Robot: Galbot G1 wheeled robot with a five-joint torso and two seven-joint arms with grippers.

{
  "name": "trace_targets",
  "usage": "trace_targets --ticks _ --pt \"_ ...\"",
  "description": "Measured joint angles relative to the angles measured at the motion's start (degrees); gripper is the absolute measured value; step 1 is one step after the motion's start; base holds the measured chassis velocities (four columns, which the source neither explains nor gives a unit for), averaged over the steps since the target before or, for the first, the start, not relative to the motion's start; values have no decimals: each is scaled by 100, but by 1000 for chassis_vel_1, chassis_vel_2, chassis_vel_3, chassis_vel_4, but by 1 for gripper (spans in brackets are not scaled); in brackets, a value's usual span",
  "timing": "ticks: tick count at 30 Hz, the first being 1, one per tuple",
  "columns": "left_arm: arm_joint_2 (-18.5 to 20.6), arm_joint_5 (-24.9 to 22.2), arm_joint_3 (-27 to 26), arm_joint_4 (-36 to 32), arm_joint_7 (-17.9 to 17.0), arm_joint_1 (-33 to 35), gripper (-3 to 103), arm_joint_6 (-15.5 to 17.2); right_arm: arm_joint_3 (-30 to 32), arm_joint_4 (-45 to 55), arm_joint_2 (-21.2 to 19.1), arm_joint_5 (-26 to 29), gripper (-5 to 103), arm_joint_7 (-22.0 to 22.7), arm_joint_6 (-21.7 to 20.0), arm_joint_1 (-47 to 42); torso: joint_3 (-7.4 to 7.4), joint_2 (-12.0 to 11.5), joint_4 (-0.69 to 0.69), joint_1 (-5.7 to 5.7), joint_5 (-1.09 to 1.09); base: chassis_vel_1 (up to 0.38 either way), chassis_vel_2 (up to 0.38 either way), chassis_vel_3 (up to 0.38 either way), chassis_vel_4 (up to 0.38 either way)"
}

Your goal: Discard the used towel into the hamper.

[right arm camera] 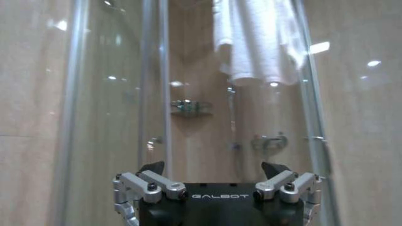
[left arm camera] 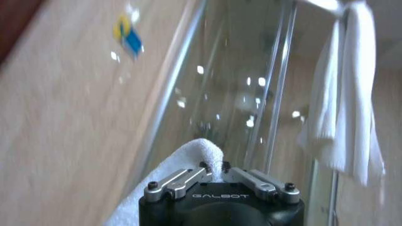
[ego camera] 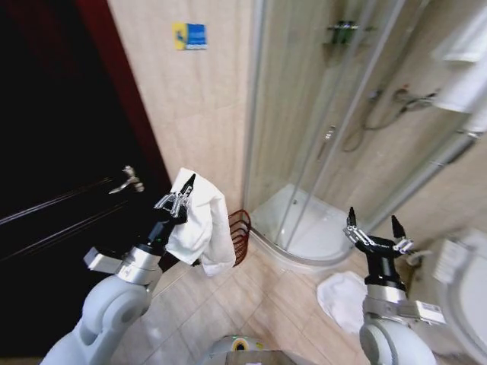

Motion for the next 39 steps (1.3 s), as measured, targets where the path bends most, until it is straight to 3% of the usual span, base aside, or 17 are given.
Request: trace_targets --ticks 6,17,29,39 --pt "-73 188 614 945 177 -262 1 -148 5 -158 117 -10 100 -54 226 -94 0 0 3 0 -2 -31 -15 -16 -24" --pt "-37 144 1028 1374 170 -625 1 -335 236 -315 100 145 100 -77 354 -126 0 0 3 0 -1 0 0 0 0" --pt "-25 143 1187 1614 84 -851 1 -399 208 -251 108 159 100 -77 241 -137 0 0 2 0 -2 0 0 0 0" --pt "-118 151 972 1584 110 -745 1 -492 191 -215 141 151 100 -118 250 -189 -1 0 2 -3 -2 -16 19 22 -11"
